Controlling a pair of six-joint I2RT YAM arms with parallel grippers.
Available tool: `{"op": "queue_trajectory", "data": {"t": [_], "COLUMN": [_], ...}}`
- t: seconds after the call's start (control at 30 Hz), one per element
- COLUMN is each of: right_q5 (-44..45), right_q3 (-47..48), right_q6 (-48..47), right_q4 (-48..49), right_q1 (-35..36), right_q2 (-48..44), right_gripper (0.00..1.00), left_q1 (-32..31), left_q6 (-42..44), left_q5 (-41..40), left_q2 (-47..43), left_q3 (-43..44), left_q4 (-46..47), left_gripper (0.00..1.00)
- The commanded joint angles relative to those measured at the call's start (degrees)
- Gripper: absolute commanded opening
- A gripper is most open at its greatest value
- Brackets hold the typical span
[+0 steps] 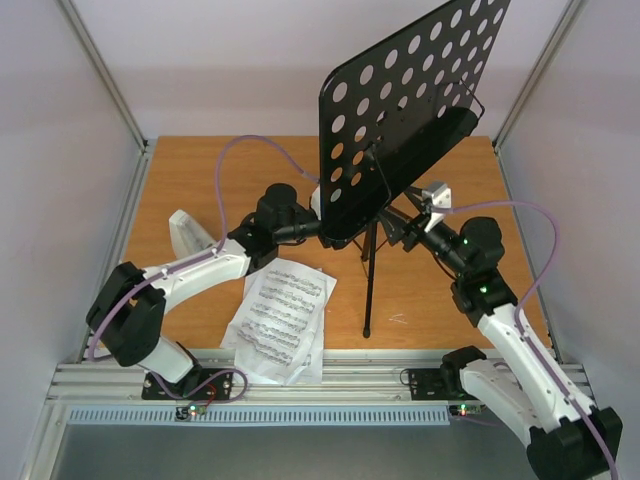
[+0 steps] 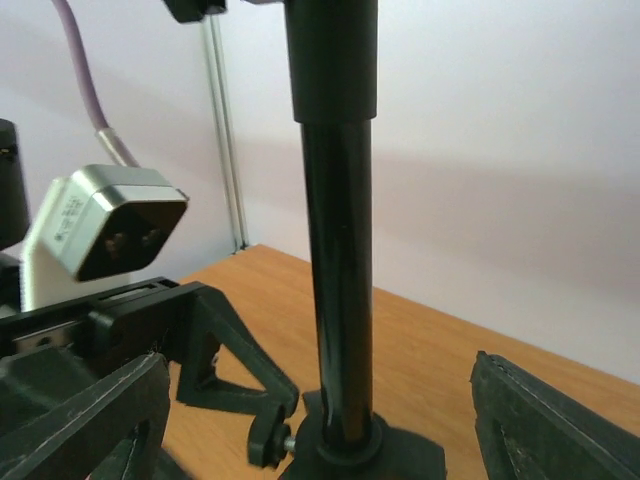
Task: Pack up the instrument practice props
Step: Unscrew the knob on the music stand.
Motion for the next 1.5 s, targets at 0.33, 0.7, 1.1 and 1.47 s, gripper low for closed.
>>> {"op": "queue_trajectory", "data": {"t": [0.33,0.7,1.1,1.47], "right_q5": [4.82,3.96,3.63,4.17], "right_q3": [-6.45,-6.44,-6.69,-7.06], "right_q6": [2.68,2.87,3.02,3.04], "right_q4": [-12.26,-12.49,-12.31,-12.7], "right_q1": [0.32,0.3,0.32,0.32], "right_q2": [-13.83,-12.89,-12.39,-12.72], "right_gripper": [0.85,0.85,0.85,0.85], "left_q1": [-1.03,-2.51,-2.61,-2.35], "left_q6": [12.83,16.65,12.52,-7.09], "left_q5": [-2.12,-4.41,-5.11,-9.39], "left_q2": [0.55,1.53,1.36,0.17], "left_q3": [3.54,5.19,4.53,5.03], "left_q4": [-1.39,-3.98,-2.93,-8.81], "left_gripper": [0.53,0.41,0.18,0.06]}}
